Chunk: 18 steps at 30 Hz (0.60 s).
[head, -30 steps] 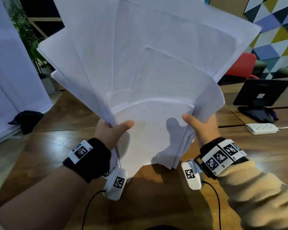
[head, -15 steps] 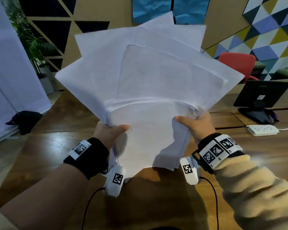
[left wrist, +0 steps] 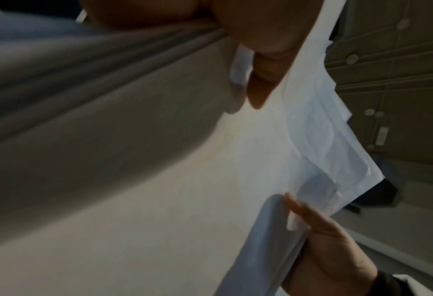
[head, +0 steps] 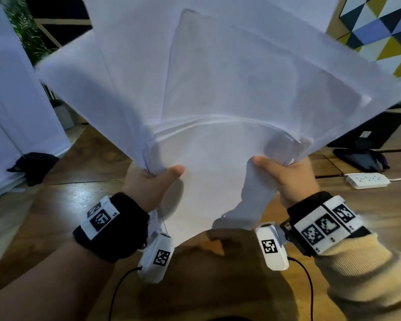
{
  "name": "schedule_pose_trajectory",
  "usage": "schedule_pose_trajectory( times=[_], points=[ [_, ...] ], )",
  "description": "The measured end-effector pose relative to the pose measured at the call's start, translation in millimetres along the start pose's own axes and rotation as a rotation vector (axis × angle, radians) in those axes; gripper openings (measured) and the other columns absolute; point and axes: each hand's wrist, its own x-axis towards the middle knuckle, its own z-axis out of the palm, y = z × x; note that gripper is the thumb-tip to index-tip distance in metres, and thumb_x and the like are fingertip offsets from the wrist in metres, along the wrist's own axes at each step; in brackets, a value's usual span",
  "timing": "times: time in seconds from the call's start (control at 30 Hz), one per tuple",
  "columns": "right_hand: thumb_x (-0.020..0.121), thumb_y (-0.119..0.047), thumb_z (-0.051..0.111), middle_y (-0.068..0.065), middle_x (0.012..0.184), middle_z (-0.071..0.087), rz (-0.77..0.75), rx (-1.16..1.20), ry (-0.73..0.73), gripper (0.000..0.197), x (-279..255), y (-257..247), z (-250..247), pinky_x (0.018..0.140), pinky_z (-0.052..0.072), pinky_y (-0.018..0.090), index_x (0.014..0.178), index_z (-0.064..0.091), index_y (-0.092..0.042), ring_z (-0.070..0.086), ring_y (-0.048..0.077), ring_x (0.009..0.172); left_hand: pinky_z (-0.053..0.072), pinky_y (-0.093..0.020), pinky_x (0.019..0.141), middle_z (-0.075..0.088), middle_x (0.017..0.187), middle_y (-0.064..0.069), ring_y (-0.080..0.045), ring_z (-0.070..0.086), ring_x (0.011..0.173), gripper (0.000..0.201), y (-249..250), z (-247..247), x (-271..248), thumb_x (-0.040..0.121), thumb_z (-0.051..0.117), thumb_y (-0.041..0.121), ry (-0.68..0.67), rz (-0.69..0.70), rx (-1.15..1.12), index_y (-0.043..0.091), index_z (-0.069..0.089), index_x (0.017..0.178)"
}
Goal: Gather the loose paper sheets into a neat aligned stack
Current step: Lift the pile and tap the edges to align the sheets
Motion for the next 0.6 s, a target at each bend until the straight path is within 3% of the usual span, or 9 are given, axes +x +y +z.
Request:
schedule_pose_trajectory(
  times=[0.1,0.2,0.27,0.33,0.4,0.5,0.53,0.6],
  points=[
    [0.044,-0.029,0.086,-0.004,0.07,0.073,-0.007,0.041,-0.147,0.047,-4,-2,-3,0.062,0.056,0.028,0.084,0.065,-0.017,0.07,0.014,0.07,0.042,-0.005,0.045,0.06,0.059,0.005,0.005,0.057,0.047,0.037,-1,-3,-6,0.042,0.079,0.04,-0.029,-0.038,-0.05,0.015,0.062,0.062],
    [0.031,-0.04,0.092,0.0,0.077,0.074,0.068,0.067,-0.164,0.07,-7,7,-3,0.064,0.058,0.031,0.09,0.066,-0.013,0.071,0.019,0.076,0.039,-0.005,0.041,0.059,0.039,0.01,0.008,0.055,0.04,0.024,-10,-1,-8,0.06,0.081,0.012,-0.012,-0.108,-0.135,0.011,0.057,0.061],
    [0.039,-0.033,0.091,0.002,0.082,0.074,0.08,0.037,-0.125,0.06,-7,12,-1,0.073,0.058,0.039,0.092,0.067,-0.016,0.07,0.024,0.082,0.037,-0.006,0.038,0.058,0.035,0.01,0.007,0.053,0.037,0.024,-13,2,-9,0.068,0.074,0.001,0.01,-0.156,-0.127,0.012,0.055,0.059],
    [0.061,-0.01,0.083,0.001,0.073,0.074,0.08,-0.002,-0.047,0.029,-6,13,1,0.075,0.056,0.045,0.084,0.068,-0.016,0.07,0.025,0.076,0.037,-0.007,0.038,0.056,0.045,0.003,0.003,0.052,0.038,0.026,-17,4,-9,0.069,0.076,0.007,0.019,-0.166,-0.098,0.012,0.053,0.057],
    [0.071,0.004,0.072,-0.002,0.066,0.072,0.058,-0.013,0.024,0.023,-6,8,4,0.076,0.054,0.044,0.077,0.069,-0.017,0.068,0.023,0.071,0.037,-0.009,0.04,0.053,0.054,-0.002,-0.005,0.052,0.046,0.027,-13,4,-10,0.069,0.076,0.013,0.034,-0.159,-0.091,0.012,0.052,0.057],
    [0.069,-0.003,0.074,-0.006,0.066,0.072,-0.071,0.089,-0.008,0.017,-9,-13,4,0.07,0.055,0.03,0.07,0.074,-0.021,0.068,0.013,0.068,0.047,-0.013,0.051,0.062,0.049,0.007,-0.008,0.059,0.055,0.023,2,-4,-11,0.061,0.081,0.019,0.046,-0.094,-0.23,0.017,0.058,0.057],
    [0.064,-0.012,0.077,-0.007,0.068,0.073,-0.115,0.138,-0.056,0.012,-11,-21,3,0.068,0.055,0.027,0.071,0.074,-0.021,0.068,0.011,0.069,0.05,-0.019,0.056,0.064,0.049,0.008,-0.009,0.061,0.057,0.023,5,-9,-10,0.053,0.082,0.027,0.037,-0.068,-0.284,0.018,0.06,0.057],
    [0.05,-0.033,0.084,-0.006,0.068,0.074,-0.155,0.147,-0.141,0.026,-14,-29,0,0.063,0.056,0.024,0.071,0.075,-0.021,0.069,0.01,0.067,0.052,-0.025,0.059,0.066,0.052,0.005,-0.014,0.063,0.058,0.027,6,-16,-8,0.042,0.079,0.034,-0.011,-0.025,-0.322,0.019,0.062,0.056]
  ],
)
